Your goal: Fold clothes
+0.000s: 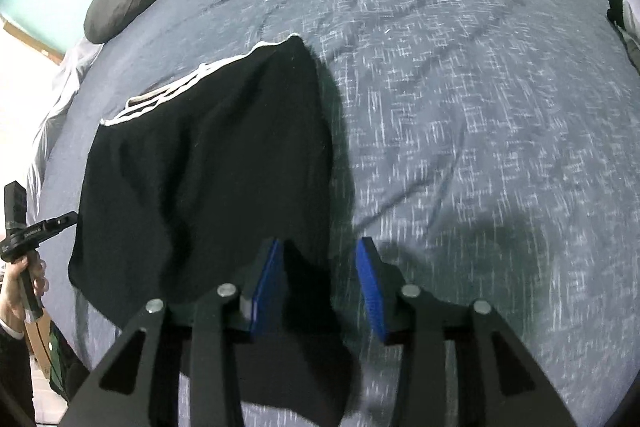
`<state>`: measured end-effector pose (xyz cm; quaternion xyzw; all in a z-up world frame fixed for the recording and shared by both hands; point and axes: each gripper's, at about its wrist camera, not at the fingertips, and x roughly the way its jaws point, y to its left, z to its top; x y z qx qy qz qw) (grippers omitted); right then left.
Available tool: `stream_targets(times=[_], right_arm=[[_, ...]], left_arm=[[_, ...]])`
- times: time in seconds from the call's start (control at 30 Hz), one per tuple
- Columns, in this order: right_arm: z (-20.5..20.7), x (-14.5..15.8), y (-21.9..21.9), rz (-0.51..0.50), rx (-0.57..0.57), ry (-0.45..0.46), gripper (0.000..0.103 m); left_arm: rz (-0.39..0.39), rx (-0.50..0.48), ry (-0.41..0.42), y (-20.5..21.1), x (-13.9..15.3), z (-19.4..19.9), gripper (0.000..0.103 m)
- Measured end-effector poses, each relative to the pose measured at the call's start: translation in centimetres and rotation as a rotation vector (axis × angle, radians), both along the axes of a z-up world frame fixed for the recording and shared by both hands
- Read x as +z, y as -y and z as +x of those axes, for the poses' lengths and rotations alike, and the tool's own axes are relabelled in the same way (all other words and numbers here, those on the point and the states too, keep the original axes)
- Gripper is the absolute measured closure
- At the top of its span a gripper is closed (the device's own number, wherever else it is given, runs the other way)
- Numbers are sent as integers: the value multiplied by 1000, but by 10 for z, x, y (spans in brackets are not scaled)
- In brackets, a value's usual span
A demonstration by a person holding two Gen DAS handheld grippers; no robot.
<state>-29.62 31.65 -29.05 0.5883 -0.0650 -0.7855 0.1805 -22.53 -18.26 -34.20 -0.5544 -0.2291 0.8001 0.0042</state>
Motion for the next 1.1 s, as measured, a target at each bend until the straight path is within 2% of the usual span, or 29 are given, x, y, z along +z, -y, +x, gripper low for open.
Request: stream_targets(times=[0.1, 0.17, 0.33, 0.53, 0.67, 0.9, 1.0, 1.1], right_arm=[[-3, -2, -2, -21, 2, -13, 65], [-4, -4, 0, -34, 16, -23, 81], [-5, -7, 3, -39, 31, -36, 93], [-3, 6, -3, -42, 1, -106, 96], [-5, 10, -7, -14, -12, -125, 97], [-9, -14, -5, 3, -24, -57, 97], [-12, -13, -6, 4, -7, -38, 96], [-13, -7, -8, -45, -15, -19, 93]], left_arm=[[9, -1, 1, 1, -6, -3, 72], [7, -8, -4, 0, -8, -6, 85], [-17, -22, -11, -5, -8, -8, 94], [-43, -7, -27, 2, 0, -2, 97], [-46, 12, -14, 5, -7, -2, 97], [-49, 8, 9, 3, -17, -6, 97], [-55, -4, 14, 3, -13, -6, 94], [-57, -2, 10, 3, -6, -6, 92]])
